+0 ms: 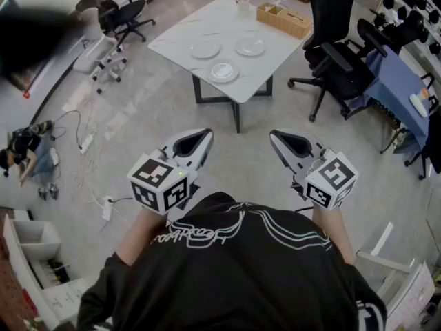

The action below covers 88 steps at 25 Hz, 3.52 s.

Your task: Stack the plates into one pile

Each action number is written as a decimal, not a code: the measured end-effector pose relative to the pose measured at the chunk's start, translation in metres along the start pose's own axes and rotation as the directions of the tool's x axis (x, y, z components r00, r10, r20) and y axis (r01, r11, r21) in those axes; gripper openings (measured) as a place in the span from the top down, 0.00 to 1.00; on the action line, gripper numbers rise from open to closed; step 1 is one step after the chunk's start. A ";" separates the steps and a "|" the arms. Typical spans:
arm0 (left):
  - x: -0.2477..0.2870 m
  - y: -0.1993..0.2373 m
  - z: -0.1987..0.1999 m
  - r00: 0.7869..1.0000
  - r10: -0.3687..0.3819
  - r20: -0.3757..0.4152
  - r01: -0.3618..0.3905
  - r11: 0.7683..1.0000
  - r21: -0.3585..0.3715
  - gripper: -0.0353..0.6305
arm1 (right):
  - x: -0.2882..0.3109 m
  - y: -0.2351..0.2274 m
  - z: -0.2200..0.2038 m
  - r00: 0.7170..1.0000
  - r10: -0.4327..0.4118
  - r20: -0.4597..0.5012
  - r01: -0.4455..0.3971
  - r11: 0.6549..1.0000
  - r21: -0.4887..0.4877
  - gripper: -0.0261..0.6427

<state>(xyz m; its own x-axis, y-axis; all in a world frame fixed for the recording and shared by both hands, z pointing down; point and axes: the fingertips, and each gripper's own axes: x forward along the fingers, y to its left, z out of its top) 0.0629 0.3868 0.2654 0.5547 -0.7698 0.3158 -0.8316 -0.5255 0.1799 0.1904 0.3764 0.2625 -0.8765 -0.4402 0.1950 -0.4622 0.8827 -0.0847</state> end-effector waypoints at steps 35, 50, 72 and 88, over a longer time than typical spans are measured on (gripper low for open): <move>0.216 0.271 -0.013 0.981 -0.035 -0.193 0.011 0.992 -0.122 0.91 | 0.227 -0.244 -0.044 0.977 -0.091 -0.191 0.125 0.976 0.178 0.54; 0.314 0.363 -0.078 0.909 -0.077 -0.411 0.030 0.993 -0.118 0.91 | 0.320 -0.324 -0.121 0.919 -0.072 -0.389 0.190 0.943 0.274 0.54; 0.347 0.394 -0.124 0.857 -0.083 -0.508 0.028 0.993 -0.115 0.91 | 0.358 -0.342 -0.178 0.895 0.017 -0.446 0.232 0.836 0.497 0.54; 0.352 0.395 -0.130 0.859 -0.104 -0.502 0.040 0.990 -0.137 0.91 | 0.373 -0.338 -0.177 0.941 0.088 -0.326 0.205 0.619 0.758 0.84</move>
<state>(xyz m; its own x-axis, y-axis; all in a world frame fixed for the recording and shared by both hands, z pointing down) -0.0742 -0.0448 0.5686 0.5493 -0.4243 0.7199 -0.8045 -0.5014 0.3184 0.0438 -0.0566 0.5363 -0.8217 -0.2826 0.4950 -0.5679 0.3314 -0.7534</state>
